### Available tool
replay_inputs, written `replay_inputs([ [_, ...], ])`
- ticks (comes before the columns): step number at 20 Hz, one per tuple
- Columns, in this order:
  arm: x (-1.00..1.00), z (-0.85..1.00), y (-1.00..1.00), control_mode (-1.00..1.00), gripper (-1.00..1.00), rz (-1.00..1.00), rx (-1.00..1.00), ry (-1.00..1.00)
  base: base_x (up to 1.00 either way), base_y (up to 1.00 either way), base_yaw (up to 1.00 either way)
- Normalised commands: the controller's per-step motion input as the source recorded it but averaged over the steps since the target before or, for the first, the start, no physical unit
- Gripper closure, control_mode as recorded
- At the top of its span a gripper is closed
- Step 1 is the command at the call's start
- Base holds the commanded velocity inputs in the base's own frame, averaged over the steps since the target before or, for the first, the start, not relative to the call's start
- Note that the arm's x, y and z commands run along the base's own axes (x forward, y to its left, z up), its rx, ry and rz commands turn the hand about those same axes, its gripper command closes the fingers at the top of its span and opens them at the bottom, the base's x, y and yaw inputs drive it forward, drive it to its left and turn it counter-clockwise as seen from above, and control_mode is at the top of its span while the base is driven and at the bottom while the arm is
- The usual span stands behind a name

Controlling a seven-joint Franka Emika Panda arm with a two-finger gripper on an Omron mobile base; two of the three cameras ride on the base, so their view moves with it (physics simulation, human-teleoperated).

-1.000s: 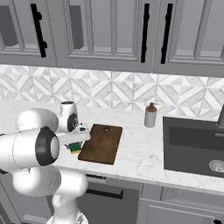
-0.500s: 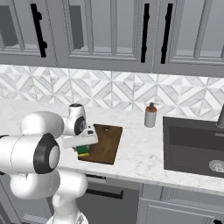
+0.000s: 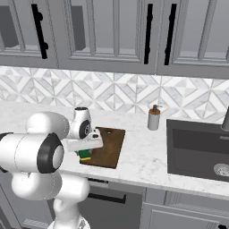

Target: Pick up the sponge from the counter and clean the cutting board by briefly scrubbing or pressing down on the cutting board. Once finished, release the sponge.

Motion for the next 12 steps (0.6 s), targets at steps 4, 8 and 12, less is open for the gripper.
replay_inputs([
  [4,0.0,-0.17,-0.28,-1.0,1.0,-0.01,0.0,-0.09,0.0,0.0,0.0],
  [8,0.01,-0.06,-0.35,-1.0,1.0,0.0,0.0,-0.17,0.0,0.0,0.0],
  [12,0.12,-0.16,-0.29,-1.0,1.0,0.0,0.0,-0.16,0.0,0.0,0.0],
])
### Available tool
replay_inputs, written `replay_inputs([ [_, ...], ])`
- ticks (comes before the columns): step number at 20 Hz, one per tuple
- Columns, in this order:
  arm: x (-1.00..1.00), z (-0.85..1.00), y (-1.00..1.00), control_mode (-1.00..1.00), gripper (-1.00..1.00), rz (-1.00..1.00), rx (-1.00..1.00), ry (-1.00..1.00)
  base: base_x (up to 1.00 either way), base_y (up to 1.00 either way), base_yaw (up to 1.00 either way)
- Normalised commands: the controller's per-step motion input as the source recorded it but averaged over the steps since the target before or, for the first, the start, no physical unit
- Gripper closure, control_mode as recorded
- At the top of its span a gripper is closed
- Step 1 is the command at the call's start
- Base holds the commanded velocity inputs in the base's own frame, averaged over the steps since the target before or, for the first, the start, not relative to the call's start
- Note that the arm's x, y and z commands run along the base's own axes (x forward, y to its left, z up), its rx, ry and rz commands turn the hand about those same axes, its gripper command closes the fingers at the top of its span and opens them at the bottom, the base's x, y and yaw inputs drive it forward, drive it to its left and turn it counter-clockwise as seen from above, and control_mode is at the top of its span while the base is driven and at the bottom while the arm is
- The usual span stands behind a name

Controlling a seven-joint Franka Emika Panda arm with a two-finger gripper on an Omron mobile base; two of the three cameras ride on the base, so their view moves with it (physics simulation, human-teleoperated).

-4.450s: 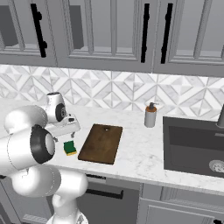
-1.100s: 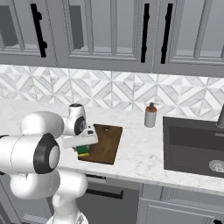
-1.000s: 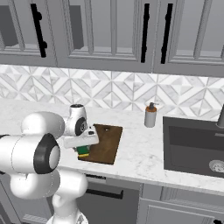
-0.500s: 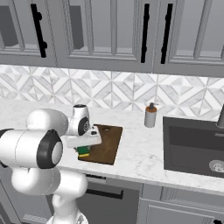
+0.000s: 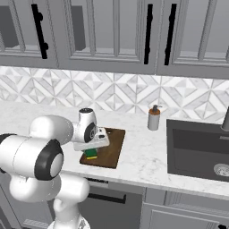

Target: Pick up the sponge from the counter and clean the cutting board by briefly scrubbing or pressing down on the cutting board. Once finished, release the sponge.

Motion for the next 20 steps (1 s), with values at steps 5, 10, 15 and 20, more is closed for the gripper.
replay_inputs([
  [5,0.33,-0.21,-0.16,-1.0,1.0,0.0,0.0,-0.12,0.0,0.0,0.0],
  [10,0.43,-0.15,-0.05,-1.0,1.0,0.0,0.0,-0.1,0.0,0.0,0.0],
  [15,0.42,-0.17,0.0,-1.0,1.0,0.0,0.0,-0.13,0.0,0.0,0.0],
  [20,0.47,-0.19,0.0,-1.0,1.0,0.0,0.0,-0.12,0.0,0.0,0.0],
])
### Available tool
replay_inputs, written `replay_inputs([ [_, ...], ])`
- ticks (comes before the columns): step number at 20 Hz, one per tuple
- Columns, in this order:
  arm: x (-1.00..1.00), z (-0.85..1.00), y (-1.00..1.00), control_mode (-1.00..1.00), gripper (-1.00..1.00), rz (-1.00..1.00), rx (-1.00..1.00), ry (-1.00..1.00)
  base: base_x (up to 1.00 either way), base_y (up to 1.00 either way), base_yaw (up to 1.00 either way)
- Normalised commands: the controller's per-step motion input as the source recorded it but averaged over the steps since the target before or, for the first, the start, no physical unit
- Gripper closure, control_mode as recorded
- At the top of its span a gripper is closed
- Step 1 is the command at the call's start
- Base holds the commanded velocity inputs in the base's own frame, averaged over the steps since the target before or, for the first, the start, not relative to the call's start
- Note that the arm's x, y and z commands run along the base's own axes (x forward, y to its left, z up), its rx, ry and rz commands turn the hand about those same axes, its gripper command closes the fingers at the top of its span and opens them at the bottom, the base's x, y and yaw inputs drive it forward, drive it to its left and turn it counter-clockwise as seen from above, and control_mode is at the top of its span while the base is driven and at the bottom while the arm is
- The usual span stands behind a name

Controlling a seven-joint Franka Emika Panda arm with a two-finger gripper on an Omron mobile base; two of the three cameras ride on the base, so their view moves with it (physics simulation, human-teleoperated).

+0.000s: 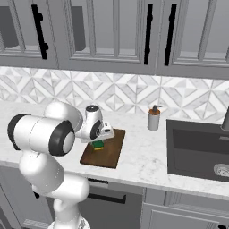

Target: Pick up the sponge from the counter and clean the cutting board by briefly scrubbing or pressing down on the cutting board. Once finished, release the sponge.

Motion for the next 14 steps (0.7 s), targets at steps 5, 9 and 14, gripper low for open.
replay_inputs([
  [5,0.5,-0.17,0.06,-1.0,1.0,0.0,0.0,-0.14,0.0,0.0,0.0],
  [9,0.53,-0.23,0.13,-1.0,1.0,0.0,0.0,-0.11,0.0,0.0,0.0],
  [14,0.46,-0.26,0.36,-1.0,1.0,0.0,0.0,-0.08,0.0,0.0,0.0],
])
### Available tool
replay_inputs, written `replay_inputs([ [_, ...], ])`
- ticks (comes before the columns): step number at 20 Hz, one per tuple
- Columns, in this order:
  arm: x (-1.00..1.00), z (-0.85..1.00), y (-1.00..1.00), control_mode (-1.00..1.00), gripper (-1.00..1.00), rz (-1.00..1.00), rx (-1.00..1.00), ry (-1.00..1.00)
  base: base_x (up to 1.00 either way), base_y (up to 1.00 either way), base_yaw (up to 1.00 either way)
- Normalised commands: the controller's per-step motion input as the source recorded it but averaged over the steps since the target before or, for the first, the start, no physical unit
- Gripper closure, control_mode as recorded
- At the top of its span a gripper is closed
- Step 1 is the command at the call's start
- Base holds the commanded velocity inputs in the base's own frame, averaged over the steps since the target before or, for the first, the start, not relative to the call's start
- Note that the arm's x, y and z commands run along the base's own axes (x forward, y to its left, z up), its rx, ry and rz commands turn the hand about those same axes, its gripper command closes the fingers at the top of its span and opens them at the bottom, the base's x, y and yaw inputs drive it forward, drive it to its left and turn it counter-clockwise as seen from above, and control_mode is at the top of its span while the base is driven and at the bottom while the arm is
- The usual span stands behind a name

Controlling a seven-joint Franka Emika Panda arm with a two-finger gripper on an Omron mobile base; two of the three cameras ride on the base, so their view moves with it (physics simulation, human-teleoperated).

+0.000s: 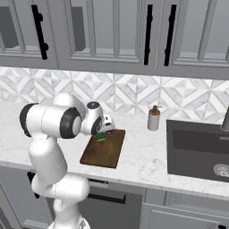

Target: Pick up the sponge from the counter and clean the cutting board by briefly scrubbing or pressing down on the cutting board. Once finished, release the sponge.

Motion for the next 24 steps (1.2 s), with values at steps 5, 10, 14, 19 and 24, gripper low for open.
replay_inputs([
  [5,0.51,-0.21,0.35,-1.0,1.0,-0.01,0.0,-0.06,0.0,0.0,0.0],
  [10,0.28,-0.26,-0.14,-1.0,1.0,-0.01,0.0,-0.04,0.0,0.0,0.0],
  [14,0.04,-0.24,-0.54,-1.0,1.0,-0.04,0.04,0.0,0.0,0.0,0.0],
  [19,0.01,-0.11,-0.64,-1.0,1.0,-0.08,0.03,-0.01,0.0,0.0,0.0],
  [24,0.0,0.0,-0.26,-1.0,1.0,-0.09,0.01,-0.06,0.0,0.0,0.0],
])
